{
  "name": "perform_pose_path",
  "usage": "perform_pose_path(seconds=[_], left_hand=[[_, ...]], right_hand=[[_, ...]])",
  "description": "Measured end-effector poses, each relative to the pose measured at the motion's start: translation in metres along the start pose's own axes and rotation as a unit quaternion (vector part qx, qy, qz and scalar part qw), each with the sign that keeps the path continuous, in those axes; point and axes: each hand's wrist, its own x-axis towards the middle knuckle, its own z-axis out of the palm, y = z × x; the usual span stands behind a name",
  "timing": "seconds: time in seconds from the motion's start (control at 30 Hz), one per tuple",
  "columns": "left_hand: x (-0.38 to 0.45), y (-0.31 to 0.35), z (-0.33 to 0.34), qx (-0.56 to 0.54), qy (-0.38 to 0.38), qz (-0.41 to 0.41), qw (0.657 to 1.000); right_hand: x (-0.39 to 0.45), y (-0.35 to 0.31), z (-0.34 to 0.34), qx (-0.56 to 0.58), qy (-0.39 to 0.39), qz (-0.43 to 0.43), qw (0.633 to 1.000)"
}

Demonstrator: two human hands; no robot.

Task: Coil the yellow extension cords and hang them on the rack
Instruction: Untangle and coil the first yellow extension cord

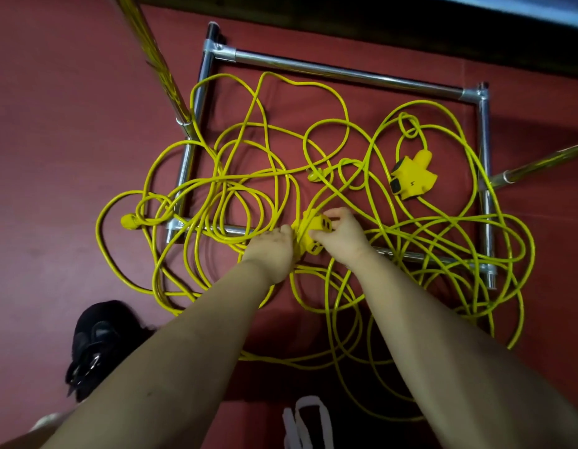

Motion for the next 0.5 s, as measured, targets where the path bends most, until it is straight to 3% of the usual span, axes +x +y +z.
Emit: perform_pose_path(seconds=[0.23, 0.4, 0.5], left_hand=[[-0.022, -0.005, -0.024, -0.034, 0.038, -0.059, 0.997], [-0.046, 0.014, -0.048, -0.139, 0.013, 0.008, 0.990], [-0.070, 0.032, -0.070, -0.212, 0.051, 0.022, 0.976]], right_hand=[[-0.045, -0.004, -0.007, 0.026, 0.047, -0.042, 0.998], [-0.085, -0.018, -0.040, 0.056, 0.096, -0.133, 0.985], [-0.113, -0.036, -0.061, 0.051, 0.135, -0.200, 0.969]])
